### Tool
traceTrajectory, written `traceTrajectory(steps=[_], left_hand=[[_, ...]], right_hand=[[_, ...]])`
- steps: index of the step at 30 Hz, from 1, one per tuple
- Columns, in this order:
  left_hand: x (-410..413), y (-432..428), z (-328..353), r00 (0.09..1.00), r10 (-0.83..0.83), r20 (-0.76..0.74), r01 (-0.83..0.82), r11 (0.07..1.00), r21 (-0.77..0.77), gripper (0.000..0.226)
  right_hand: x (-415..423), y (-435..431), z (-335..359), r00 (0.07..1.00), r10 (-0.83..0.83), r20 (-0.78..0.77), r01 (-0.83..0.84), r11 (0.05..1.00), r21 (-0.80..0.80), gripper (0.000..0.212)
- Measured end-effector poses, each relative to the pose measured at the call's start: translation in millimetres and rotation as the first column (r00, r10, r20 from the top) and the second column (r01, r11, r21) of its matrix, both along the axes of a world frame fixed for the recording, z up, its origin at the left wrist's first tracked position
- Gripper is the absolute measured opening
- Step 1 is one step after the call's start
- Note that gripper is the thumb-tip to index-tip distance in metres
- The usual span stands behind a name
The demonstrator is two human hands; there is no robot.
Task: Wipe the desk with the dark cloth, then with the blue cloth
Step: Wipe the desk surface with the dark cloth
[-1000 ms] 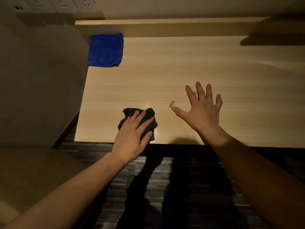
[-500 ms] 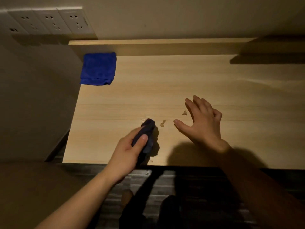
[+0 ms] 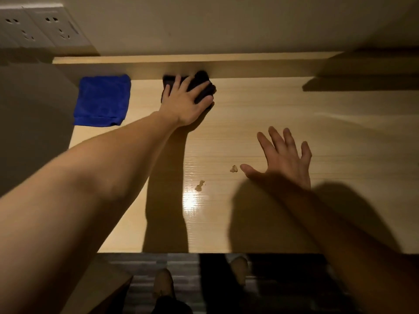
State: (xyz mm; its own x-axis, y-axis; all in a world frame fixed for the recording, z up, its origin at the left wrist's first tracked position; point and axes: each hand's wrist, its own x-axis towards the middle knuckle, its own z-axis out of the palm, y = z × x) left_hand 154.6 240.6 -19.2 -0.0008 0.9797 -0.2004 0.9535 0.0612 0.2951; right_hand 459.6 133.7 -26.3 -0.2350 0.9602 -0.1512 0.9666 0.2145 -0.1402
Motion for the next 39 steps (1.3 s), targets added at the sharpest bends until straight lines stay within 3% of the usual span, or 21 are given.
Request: traceTrajectory(steps=[7, 21, 28, 39], left_hand=[[18.8, -32.0, -4.2, 0.999, 0.022, -0.039, -0.021, 0.999, 0.029, 0.062], [48.3, -179.0, -4.2, 0.998, -0.046, -0.033, 0.046, 0.999, 0.020, 0.060], [67.3, -257.1, -6.3, 0.997, -0.072, 0.019, 0.071, 0.996, 0.055, 0.060], [99.5, -363.9, -13.2, 0.983, -0.047, 0.175, 0.004, 0.971, 0.239, 0.049]], right_hand=[[0.6, 1.0, -4.5, 1.000, -0.012, 0.010, 0.012, 1.000, 0.011, 0.099], [0.9, -7.3, -0.4, 1.000, -0.001, 0.015, 0.000, 0.999, 0.040, 0.101], [0.1, -11.2, 1.5, 1.000, -0.014, -0.008, 0.015, 0.998, 0.065, 0.098], [-0.5, -17.8, 1.6, 0.999, -0.012, -0.030, 0.015, 0.997, 0.081, 0.095]])
